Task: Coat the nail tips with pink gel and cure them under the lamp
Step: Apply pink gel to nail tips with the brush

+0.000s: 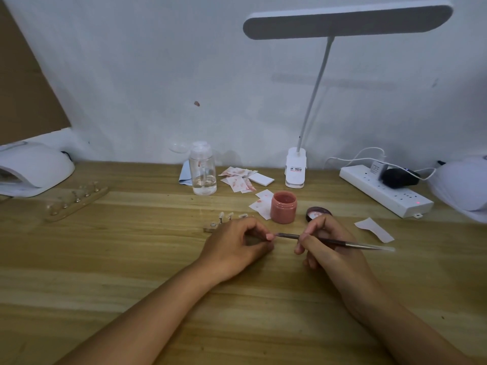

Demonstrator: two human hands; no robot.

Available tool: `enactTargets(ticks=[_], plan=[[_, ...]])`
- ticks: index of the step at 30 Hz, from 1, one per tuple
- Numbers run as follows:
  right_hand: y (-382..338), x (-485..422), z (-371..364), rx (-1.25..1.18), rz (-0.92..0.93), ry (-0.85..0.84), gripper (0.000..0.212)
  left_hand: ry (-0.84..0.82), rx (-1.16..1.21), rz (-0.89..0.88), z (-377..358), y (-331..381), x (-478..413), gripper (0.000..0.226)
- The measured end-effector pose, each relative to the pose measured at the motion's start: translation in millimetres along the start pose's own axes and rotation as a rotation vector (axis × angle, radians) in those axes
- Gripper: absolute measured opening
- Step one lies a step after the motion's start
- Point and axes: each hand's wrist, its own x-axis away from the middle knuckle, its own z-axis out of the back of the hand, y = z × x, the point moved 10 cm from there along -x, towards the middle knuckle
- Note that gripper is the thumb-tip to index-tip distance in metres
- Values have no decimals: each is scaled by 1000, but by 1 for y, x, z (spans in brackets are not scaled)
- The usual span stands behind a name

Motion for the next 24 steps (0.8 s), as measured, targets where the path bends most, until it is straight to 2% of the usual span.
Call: enactTargets(ticks=[24], plan=[[0,1,4,1,-7,20,7,6,-38,-9,0,1,0,16]])
